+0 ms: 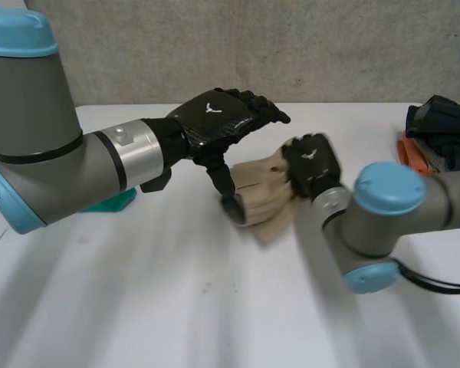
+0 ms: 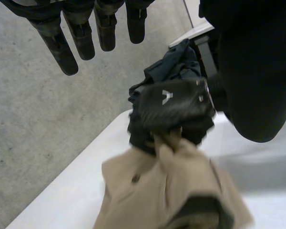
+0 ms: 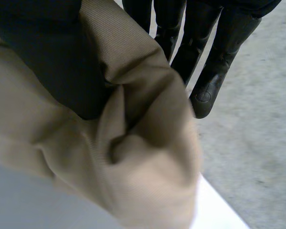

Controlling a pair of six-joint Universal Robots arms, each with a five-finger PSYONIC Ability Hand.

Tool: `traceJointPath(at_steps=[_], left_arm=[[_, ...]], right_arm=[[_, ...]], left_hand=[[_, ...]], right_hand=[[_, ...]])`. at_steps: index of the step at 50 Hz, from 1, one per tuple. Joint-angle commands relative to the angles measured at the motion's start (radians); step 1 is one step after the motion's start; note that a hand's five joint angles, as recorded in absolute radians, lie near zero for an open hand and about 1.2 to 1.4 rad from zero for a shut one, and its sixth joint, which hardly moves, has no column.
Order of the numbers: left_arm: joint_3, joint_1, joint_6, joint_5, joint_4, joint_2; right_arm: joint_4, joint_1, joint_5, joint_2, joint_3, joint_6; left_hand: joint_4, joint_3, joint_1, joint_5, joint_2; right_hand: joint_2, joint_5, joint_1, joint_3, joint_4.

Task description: Fold the laundry.

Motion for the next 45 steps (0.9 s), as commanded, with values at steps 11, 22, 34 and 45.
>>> traceJointPath(at_steps=[11,22,34,45], left_arm=[[-0.015,0.009,-0.049,-0.006,0.031,0.029],[-0.016,0.014,-0.080,-0.007,0.062,0.068],[-0.030,0.003,-0.086,-0.008,0.063,0.069],[-0.090,-0.002,-0.084,-0.008,0.071,0.086]], right_arm=[[-0.220,-0.261,-0.195,-0.053,-0.253,0.099],[-0.230,-0.489,-0.207,-0.017,-0.572,0.272],[-0.199,-0.603,-0.316,-0.004,-0.418,0.324],[-0.099,-0.604,-0.486,-0.302,0.003,0.306]], left_hand=[[-0.002,0.014,0.036,-0.012,-0.001],[0.007,0.023,0.045,-0.003,0.008],[0.010,0.026,0.047,0.000,0.011],[0.010,0.026,0.047,0.000,0.011]], right_hand=[[0.216,0.305,0.399,0.232,0.207],[0.216,0.305,0.399,0.232,0.207],[0.072,0.161,0.255,0.087,0.063],[-1.005,-0.916,-0.822,-0.990,-1.014]])
